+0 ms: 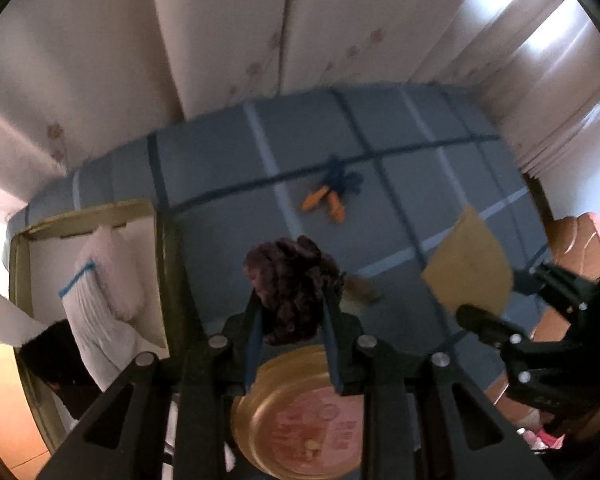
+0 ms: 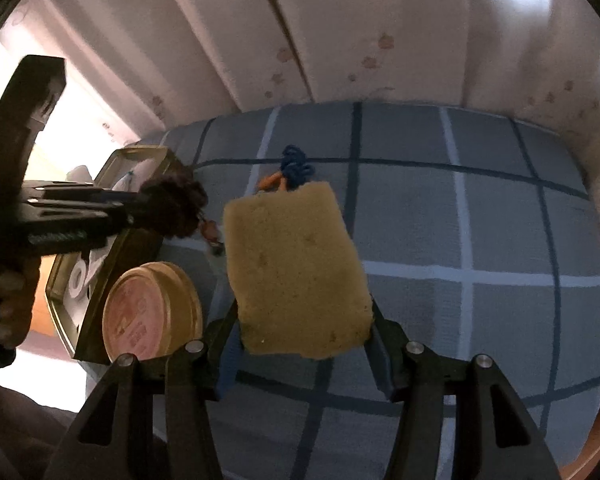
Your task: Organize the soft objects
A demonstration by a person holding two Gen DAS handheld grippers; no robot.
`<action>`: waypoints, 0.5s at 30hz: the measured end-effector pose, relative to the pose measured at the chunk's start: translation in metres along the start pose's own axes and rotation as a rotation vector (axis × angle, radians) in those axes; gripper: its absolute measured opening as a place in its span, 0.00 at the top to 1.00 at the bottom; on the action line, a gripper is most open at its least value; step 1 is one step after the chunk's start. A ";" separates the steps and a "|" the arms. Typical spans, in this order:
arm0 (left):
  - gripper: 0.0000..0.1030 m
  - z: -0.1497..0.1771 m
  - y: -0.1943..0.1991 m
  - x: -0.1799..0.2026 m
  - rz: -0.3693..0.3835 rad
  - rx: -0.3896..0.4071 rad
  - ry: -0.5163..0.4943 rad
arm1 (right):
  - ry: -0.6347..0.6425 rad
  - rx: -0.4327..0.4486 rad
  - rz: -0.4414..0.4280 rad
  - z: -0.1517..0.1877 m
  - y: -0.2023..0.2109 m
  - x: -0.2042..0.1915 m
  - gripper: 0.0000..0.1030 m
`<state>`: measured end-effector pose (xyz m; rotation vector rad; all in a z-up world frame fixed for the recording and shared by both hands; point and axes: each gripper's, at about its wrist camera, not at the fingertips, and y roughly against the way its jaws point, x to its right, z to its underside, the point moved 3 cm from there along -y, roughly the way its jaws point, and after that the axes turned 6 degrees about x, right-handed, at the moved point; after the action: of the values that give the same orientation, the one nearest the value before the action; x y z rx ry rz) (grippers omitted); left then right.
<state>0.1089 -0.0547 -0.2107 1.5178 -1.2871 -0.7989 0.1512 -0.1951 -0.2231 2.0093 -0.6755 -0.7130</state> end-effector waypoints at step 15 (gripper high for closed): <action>0.73 0.006 0.019 -0.007 0.045 0.000 0.034 | 0.146 -0.084 -0.069 -0.011 -0.055 -0.041 0.46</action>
<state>0.0951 -0.0491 -0.1953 1.4912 -1.2919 -0.7409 0.1408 -0.1346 -0.2565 1.9933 -0.4852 -0.6176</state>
